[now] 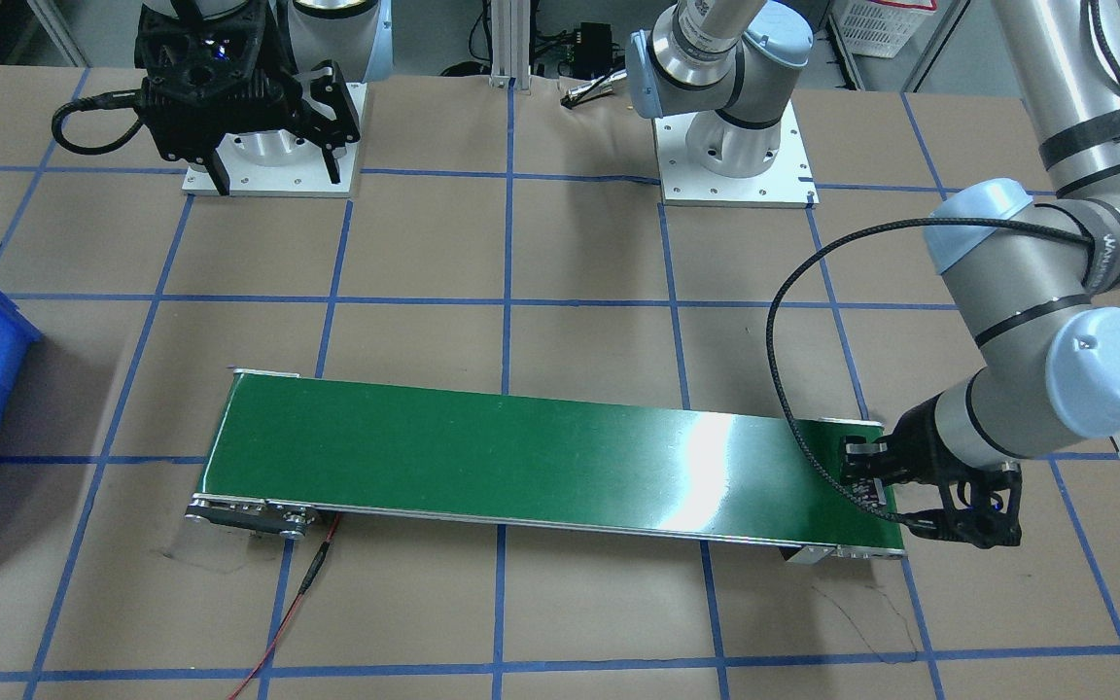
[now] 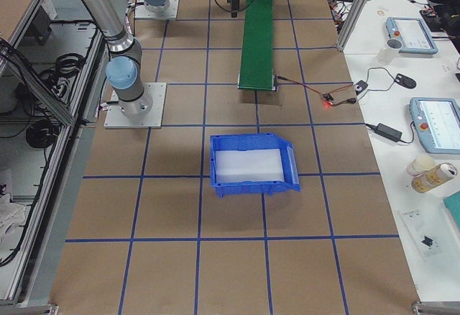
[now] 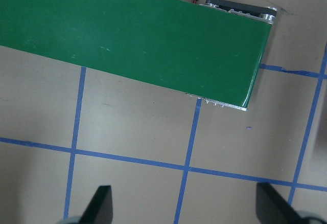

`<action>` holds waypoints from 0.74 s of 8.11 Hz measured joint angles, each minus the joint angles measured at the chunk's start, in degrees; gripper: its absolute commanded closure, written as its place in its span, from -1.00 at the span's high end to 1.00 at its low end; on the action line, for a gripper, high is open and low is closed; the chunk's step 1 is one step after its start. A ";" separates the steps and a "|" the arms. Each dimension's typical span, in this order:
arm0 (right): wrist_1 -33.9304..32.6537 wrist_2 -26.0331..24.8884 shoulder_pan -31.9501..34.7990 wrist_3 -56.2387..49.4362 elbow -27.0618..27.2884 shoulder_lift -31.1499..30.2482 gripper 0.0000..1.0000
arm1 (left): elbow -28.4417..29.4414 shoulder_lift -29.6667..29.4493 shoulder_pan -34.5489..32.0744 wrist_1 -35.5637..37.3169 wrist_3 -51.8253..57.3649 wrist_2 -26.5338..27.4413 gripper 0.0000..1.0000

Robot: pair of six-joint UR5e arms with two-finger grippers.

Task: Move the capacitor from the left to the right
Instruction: 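Lift the capacitor with the left gripper and carry it over the conveyor, then lower the capacitor onto the belt and open the left gripper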

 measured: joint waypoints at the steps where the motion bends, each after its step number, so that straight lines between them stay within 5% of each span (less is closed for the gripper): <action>1: 0.02 0.00 0.00 -0.01 0.00 0.00 1.00 | 0.20 -0.29 -0.70 0.27 0.07 0.00 -0.84; 6: 0.02 -0.07 0.07 -0.15 0.00 0.31 1.00 | -2.63 -0.91 -1.47 2.31 -0.08 0.10 -0.74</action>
